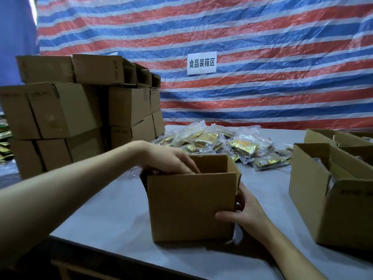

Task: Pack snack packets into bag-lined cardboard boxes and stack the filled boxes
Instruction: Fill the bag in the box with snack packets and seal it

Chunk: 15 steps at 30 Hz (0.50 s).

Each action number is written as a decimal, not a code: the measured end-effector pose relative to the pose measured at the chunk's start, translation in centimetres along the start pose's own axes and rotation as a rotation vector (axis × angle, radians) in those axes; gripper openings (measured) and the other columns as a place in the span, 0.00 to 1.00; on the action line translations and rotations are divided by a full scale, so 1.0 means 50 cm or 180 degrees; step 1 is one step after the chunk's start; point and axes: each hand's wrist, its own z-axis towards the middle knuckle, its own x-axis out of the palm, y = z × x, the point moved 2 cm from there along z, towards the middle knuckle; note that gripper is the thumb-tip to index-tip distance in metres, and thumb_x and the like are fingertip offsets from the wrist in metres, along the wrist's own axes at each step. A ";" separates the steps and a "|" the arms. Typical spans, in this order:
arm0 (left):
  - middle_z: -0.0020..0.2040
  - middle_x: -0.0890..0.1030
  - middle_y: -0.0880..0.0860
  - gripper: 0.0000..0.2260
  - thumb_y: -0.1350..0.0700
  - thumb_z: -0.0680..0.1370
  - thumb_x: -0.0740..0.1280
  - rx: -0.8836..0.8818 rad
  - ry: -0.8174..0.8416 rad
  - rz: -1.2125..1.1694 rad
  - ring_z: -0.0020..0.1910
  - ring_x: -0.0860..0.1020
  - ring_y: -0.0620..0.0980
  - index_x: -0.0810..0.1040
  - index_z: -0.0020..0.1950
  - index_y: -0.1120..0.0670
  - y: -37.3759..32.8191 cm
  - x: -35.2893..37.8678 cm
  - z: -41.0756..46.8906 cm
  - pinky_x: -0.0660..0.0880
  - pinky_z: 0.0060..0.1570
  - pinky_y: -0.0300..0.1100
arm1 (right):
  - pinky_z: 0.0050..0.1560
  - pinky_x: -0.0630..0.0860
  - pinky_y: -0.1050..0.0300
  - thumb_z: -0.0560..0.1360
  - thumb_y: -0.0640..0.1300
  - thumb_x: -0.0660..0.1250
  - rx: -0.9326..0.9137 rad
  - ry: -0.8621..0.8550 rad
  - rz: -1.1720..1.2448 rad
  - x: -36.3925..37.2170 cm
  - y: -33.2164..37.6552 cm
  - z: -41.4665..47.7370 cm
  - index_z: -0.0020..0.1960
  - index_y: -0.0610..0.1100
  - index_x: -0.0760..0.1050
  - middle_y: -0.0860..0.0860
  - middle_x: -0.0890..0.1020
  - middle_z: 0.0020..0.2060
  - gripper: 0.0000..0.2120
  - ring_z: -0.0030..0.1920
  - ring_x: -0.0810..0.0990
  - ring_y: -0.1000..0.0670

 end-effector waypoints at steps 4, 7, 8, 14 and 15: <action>0.56 0.85 0.52 0.12 0.51 0.78 0.70 0.1062 -0.1258 -0.1297 0.54 0.85 0.49 0.81 0.61 0.50 0.010 -0.063 -0.020 0.81 0.48 0.40 | 0.48 0.79 0.65 0.55 0.54 0.82 -0.0055 -0.0281 -0.0038 -0.034 0.007 -0.011 0.66 0.54 0.72 0.58 0.84 0.55 0.41 0.55 0.82 0.58; 0.48 0.85 0.54 0.03 0.58 0.81 0.69 0.0949 -0.2433 -0.1553 0.41 0.84 0.46 0.82 0.53 0.53 0.058 -0.089 -0.011 0.80 0.39 0.37 | 0.47 0.80 0.62 0.57 0.45 0.80 -0.0047 -0.0576 0.0069 -0.054 -0.007 -0.011 0.66 0.52 0.74 0.54 0.85 0.54 0.39 0.56 0.83 0.54; 0.47 0.84 0.55 0.02 0.60 0.81 0.69 0.0760 -0.2685 -0.1502 0.38 0.83 0.46 0.81 0.51 0.54 0.079 -0.088 0.000 0.78 0.35 0.35 | 0.48 0.80 0.59 0.57 0.43 0.79 -0.0038 -0.0664 0.0125 -0.058 -0.012 -0.009 0.67 0.50 0.74 0.52 0.85 0.54 0.39 0.57 0.83 0.52; 0.50 0.81 0.59 0.06 0.62 0.80 0.68 -0.0408 -0.3063 -0.2100 0.39 0.80 0.53 0.77 0.56 0.58 0.201 -0.039 0.090 0.79 0.38 0.45 | 0.55 0.80 0.45 0.55 0.40 0.78 -0.0011 -0.1205 0.0412 -0.088 -0.032 -0.001 0.66 0.46 0.75 0.48 0.85 0.54 0.39 0.56 0.83 0.46; 0.50 0.81 0.59 0.05 0.63 0.81 0.67 -0.0515 -0.3052 -0.2532 0.37 0.80 0.53 0.76 0.56 0.57 0.210 -0.025 0.107 0.79 0.39 0.46 | 0.53 0.80 0.47 0.54 0.41 0.78 -0.0020 -0.1298 0.0442 -0.092 -0.035 0.000 0.66 0.47 0.75 0.49 0.85 0.54 0.40 0.55 0.83 0.47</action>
